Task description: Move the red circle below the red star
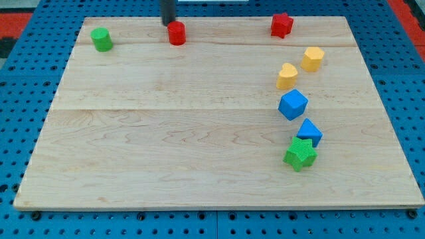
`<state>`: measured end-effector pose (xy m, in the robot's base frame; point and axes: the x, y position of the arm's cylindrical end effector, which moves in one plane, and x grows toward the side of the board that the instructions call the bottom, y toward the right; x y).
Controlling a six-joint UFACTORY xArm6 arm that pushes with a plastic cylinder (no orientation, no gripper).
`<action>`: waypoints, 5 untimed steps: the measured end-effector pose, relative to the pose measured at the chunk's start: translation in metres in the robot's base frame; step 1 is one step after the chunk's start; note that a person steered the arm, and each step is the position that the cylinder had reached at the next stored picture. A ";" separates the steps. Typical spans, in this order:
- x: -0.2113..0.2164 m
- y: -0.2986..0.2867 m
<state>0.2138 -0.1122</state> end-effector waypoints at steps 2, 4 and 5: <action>0.066 0.061; 0.117 0.156; 0.117 0.149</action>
<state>0.3311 0.0364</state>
